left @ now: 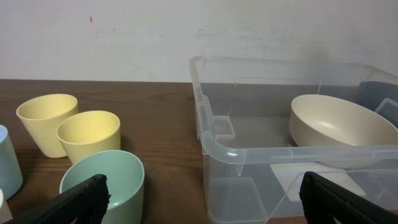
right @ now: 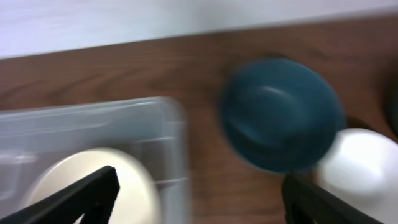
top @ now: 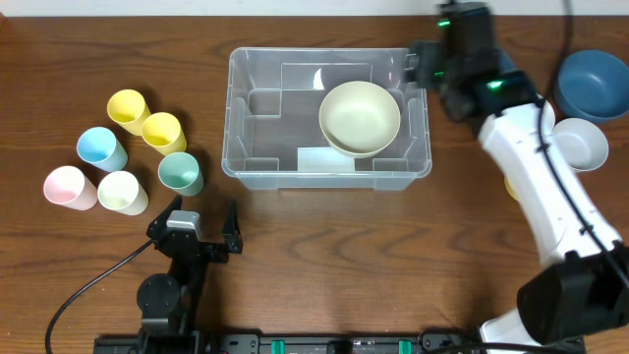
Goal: Pack container
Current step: 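Move the right gripper to the dark teal bowl and grasp its rim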
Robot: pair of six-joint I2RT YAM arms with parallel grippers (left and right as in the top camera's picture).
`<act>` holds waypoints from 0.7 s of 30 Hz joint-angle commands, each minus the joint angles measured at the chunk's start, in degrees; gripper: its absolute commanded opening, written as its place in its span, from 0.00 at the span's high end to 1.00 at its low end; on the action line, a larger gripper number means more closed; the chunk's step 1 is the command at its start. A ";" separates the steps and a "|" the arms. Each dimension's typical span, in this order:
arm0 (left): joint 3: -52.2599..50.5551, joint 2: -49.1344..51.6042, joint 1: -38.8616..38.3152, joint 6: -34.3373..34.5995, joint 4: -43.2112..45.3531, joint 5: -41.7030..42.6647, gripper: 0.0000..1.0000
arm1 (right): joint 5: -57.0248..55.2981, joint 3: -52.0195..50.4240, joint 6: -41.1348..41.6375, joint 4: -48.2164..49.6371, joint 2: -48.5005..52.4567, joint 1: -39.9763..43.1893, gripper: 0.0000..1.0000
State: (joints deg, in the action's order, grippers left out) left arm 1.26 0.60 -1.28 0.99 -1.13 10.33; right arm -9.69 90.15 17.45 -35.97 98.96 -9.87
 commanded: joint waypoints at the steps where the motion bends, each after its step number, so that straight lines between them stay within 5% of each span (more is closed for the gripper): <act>1: -1.03 -0.33 0.24 -0.98 -1.90 0.83 0.02 | 4.13 0.00 4.11 -0.57 3.74 5.03 0.19; 8: -1.03 -0.33 0.24 -0.98 -1.88 0.83 0.02 | 5.46 0.00 11.65 0.66 12.61 10.34 0.41; 21: -1.03 -0.33 0.24 -0.98 -1.88 0.83 0.02 | 0.42 -0.11 24.41 -1.55 16.48 10.82 0.38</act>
State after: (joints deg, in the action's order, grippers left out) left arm 1.26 0.60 -1.28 0.99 -1.13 10.33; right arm -6.81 90.02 36.03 -37.19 115.39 0.64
